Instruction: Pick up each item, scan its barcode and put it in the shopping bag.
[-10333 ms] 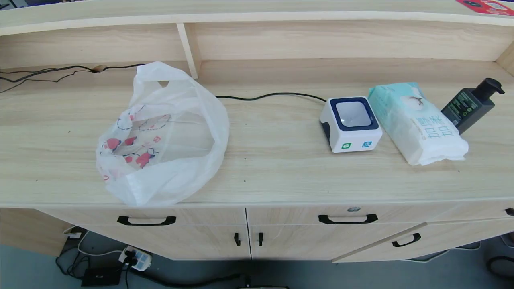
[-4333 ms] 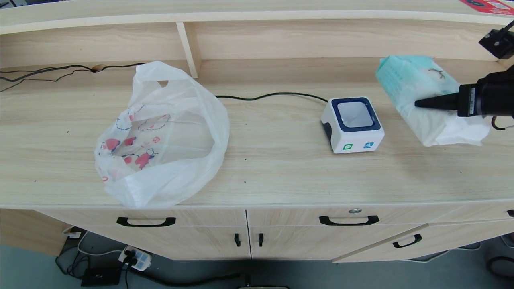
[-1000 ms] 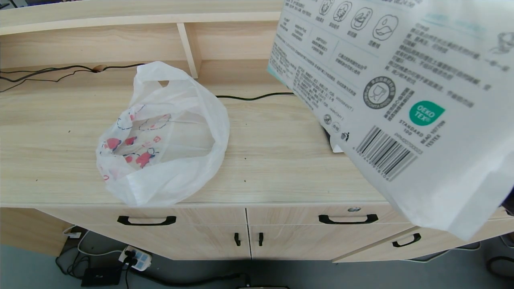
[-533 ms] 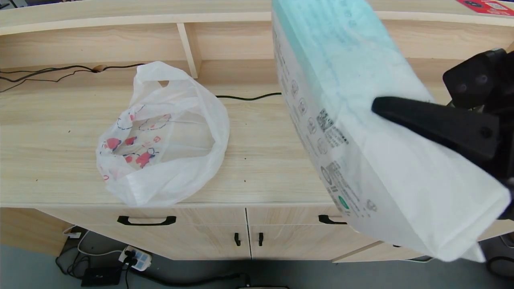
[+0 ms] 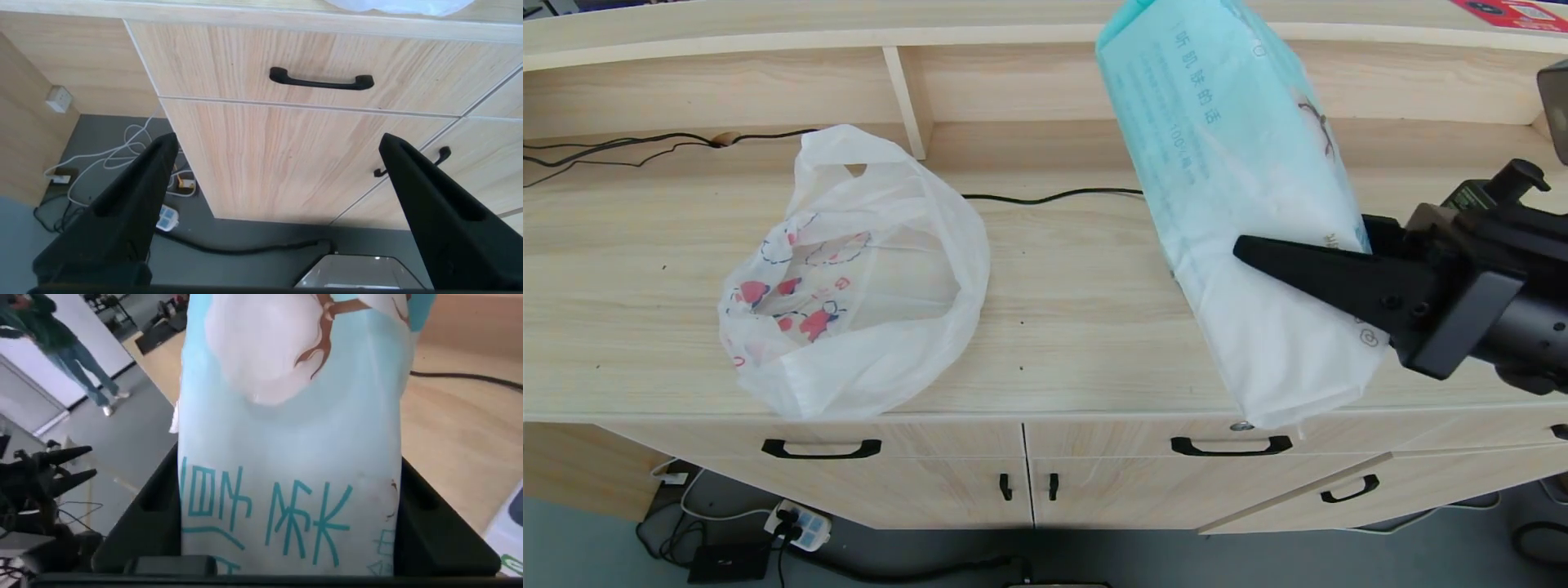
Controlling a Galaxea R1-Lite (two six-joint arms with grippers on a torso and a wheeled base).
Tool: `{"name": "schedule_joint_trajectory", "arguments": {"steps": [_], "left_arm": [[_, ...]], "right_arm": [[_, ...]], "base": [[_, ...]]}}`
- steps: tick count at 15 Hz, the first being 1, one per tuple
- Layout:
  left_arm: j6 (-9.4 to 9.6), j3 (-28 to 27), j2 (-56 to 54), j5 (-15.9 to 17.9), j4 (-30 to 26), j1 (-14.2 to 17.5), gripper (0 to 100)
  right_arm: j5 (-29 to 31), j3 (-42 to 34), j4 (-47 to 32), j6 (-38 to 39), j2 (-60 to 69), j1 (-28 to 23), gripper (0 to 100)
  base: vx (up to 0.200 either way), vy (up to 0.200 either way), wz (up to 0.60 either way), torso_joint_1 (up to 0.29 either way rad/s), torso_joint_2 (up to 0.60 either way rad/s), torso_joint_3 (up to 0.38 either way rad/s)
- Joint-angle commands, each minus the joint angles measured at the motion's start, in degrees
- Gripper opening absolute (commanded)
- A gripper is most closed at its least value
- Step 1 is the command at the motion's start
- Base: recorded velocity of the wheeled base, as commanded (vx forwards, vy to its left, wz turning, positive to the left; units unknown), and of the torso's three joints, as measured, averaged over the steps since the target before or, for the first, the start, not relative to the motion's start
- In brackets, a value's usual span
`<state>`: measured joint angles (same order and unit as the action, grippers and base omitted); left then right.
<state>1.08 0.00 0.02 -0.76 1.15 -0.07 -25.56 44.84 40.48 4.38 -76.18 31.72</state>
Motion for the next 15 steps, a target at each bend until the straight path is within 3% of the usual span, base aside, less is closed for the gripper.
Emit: {"name": "schedule_joint_trajectory", "arguments": {"steps": [1, 3, 7, 9, 15], "left_arm": [[-0.03, 0.0, -0.02, -0.04, 0.0, -0.01, 100], [-0.03, 0.0, -0.02, -0.04, -0.09, -0.01, 100], [-0.12, 0.0, -0.02, -0.04, 0.0, -0.01, 100], [-0.21, 0.0, -0.02, -0.04, -0.09, -0.01, 100], [-0.12, 0.0, -0.02, -0.04, -0.18, -0.01, 100]], "right_arm": [[4.21, 6.93, -7.35, -3.5, 0.68, 0.18, 0], [8.07, 10.8, -12.62, -6.31, 0.15, 0.27, 0], [11.15, 12.47, -11.57, -12.46, -3.1, 0.1, 0], [15.46, 14.05, -12.01, -12.55, -4.86, 0.1, 0], [16.77, 16.16, -11.22, -16.07, -11.36, -5.09, 0]], "base": [[0.0, 0.0, 0.0, 0.0, 0.0, 0.0], [0.0, 0.0, 0.0, 0.0, 0.0, 0.0], [0.0, 0.0, 0.0, 0.0, 0.0, 0.0], [0.0, 0.0, 0.0, 0.0, 0.0, 0.0], [0.0, 0.0, 0.0, 0.0, 0.0, 0.0]]}}
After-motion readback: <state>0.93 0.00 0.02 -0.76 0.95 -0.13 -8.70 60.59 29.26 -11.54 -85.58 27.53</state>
